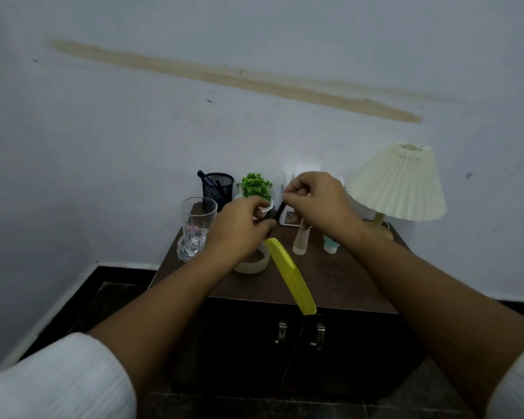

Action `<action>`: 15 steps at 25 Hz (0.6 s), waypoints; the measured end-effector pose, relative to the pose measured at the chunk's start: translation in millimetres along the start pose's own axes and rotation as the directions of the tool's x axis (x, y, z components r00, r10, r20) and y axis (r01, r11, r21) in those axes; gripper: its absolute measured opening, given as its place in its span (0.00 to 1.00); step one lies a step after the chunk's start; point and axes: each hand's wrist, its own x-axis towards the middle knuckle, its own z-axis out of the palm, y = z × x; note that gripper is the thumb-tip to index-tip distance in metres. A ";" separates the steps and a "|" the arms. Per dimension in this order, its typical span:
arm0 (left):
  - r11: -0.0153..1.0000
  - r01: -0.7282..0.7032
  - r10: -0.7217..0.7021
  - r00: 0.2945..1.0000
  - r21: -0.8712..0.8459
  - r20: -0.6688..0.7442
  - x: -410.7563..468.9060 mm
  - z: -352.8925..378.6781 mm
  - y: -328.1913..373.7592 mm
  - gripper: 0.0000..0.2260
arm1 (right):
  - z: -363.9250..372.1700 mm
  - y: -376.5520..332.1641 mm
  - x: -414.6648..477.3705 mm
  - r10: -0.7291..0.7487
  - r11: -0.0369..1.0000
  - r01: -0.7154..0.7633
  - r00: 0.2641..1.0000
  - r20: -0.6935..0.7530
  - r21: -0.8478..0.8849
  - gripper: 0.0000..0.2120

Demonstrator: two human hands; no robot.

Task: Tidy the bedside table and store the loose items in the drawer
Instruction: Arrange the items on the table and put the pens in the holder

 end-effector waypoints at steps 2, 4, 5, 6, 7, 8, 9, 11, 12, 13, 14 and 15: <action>1.000 -0.009 0.010 1.000 -0.020 0.021 11.3 -10.2 6.5 0.13 | -2.7 -14.7 3.6 -0.009 0.995 0.006 0.999 0.033 0.096 0.03; 0.999 -0.015 0.016 0.999 -0.035 0.038 22.0 -21.2 7.2 0.07 | -1.1 -21.6 11.6 -0.006 0.978 -0.002 0.999 0.039 0.208 0.04; 0.999 -0.014 0.016 0.999 -0.044 0.038 27.4 -26.9 6.1 0.05 | -0.1 -21.1 16.7 0.008 0.962 -0.017 0.999 0.034 0.273 0.06; 0.997 0.004 -0.001 1.000 -0.083 0.029 33.0 -32.8 4.3 0.05 | 2.1 -18.4 21.8 0.027 0.952 -0.034 0.999 0.026 0.305 0.08; 0.987 0.038 -0.035 0.999 -0.156 0.023 39.5 -38.9 2.0 0.05 | 5.8 -13.3 26.8 0.046 0.958 -0.048 0.999 0.017 0.281 0.09; 0.966 0.082 -0.078 0.997 -0.244 0.025 45.8 -44.4 0.0 0.05 | 12.2 -5.0 31.8 0.056 0.979 -0.058 0.998 0.020 0.194 0.07; 0.939 0.124 -0.120 0.992 -0.321 0.033 51.9 -50.0 -2.8 0.05 | 21.4 5.4 36.4 0.052 0.997 -0.055 0.998 0.047 0.058 0.05; 0.900 0.173 -0.169 0.985 -0.400 0.045 63.1 -58.4 -10.0 0.05 | 45.7 26.2 43.7 0.027 0.964 0.018 0.985 0.169 -0.265 0.07; 0.893 0.183 -0.179 0.983 -0.411 0.047 67.4 -61.1 -14.1 0.05 | 59.5 36.5 47.4 0.040 0.917 0.058 0.971 0.235 -0.395 0.08; 0.888 0.190 -0.186 0.981 -0.418 0.049 70.5 -63.0 -18.1 0.06 | 72.4 45.7 50.3 0.062 0.869 0.089 0.956 0.285 -0.486 0.09; 0.883 0.196 -0.191 0.980 -0.428 0.054 73.4 -63.8 -22.6 0.06 | 84.1 52.3 52.9 0.082 0.828 0.114 0.944 0.319 -0.549 0.09; 0.875 0.201 -0.195 0.979 -0.439 0.061 75.8 -63.9 -26.9 0.06 | 93.8 57.4 56.1 0.101 0.788 0.134 0.935 0.341 -0.601 0.09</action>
